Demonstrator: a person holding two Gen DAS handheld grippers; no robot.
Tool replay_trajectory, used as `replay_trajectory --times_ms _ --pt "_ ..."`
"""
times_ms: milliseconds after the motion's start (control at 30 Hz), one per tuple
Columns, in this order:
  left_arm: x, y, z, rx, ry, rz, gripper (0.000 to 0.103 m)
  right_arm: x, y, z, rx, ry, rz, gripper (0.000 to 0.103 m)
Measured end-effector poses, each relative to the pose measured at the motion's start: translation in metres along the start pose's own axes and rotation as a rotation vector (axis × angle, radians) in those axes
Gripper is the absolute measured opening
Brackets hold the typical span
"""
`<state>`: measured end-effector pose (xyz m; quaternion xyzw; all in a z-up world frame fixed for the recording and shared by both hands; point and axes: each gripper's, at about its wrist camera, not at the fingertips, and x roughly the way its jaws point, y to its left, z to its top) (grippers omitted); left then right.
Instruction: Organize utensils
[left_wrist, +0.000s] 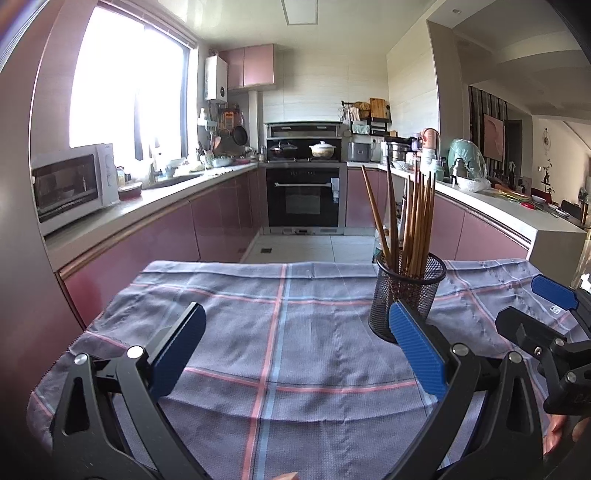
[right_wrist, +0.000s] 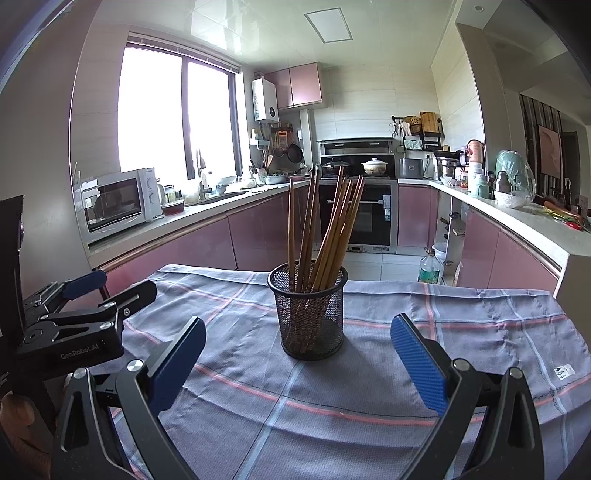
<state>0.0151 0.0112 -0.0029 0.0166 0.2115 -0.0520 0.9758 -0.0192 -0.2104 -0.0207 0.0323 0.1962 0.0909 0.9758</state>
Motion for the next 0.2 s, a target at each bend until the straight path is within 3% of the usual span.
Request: replay_trajectory --times_ms 100,200 --pt "0.018 0.007 -0.006 -0.036 0.087 -0.02 0.098 0.005 -0.006 -0.003 0.007 0.033 -0.006 0.097" --pt "0.039 0.018 -0.012 -0.069 0.164 -0.017 0.098 0.018 -0.024 -0.008 0.009 0.12 -0.059 0.097"
